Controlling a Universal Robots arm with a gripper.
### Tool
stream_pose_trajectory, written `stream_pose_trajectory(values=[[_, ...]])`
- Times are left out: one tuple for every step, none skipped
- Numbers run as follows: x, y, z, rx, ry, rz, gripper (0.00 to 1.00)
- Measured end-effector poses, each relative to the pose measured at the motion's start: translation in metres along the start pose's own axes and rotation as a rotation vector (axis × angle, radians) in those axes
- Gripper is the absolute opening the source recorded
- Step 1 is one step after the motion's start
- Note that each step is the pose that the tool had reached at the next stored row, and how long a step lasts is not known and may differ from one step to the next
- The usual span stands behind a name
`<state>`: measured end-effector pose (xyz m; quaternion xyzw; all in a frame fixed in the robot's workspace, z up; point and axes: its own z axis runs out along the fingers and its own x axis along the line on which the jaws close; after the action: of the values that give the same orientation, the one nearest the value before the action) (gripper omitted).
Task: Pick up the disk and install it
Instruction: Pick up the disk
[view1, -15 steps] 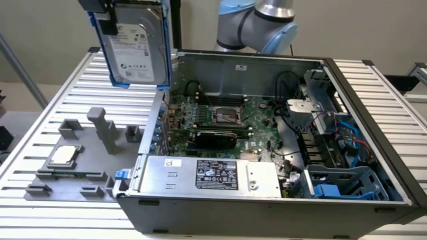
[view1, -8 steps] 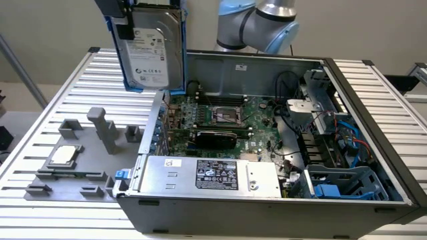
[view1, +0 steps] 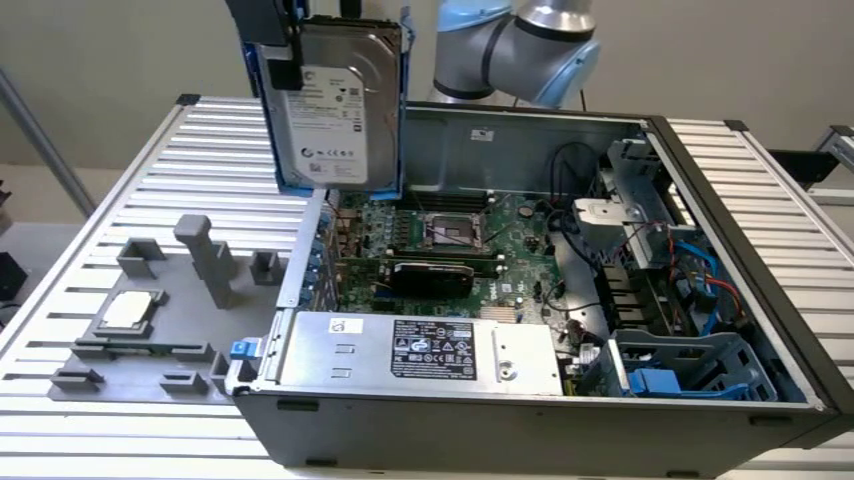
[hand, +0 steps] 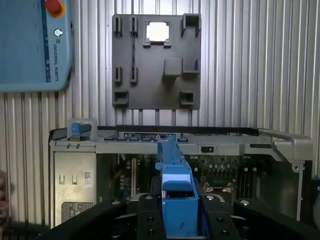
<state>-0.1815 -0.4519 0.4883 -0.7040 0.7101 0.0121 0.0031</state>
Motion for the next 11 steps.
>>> stream_pose_trajectory(values=[[0.002,-0.0043,-0.0001,0.0,0.0,0.0,0.0],[0.003,-0.0085,-0.0002,0.0,0.0,0.0,0.0],[0.005,-0.013,-0.0003,0.0,0.0,0.0,0.0],[0.007,-0.0172,-0.0004,0.0,0.0001,0.0,0.0],[0.008,-0.0216,-0.0005,-0.0001,0.0001,0.0,0.0],[0.01,-0.0259,-0.0006,0.0,0.0,0.0,0.0],[0.012,-0.0302,-0.0006,0.0001,0.0,0.0,0.0],[0.013,-0.0348,-0.0008,0.0,0.0001,0.0,0.0],[0.015,-0.039,-0.0009,0.0,0.0001,0.0,0.0],[0.017,-0.0433,-0.0009,0.0,0.0001,0.0,0.0],[0.018,-0.0479,-0.001,0.0,0.0,0.0,0.0]])
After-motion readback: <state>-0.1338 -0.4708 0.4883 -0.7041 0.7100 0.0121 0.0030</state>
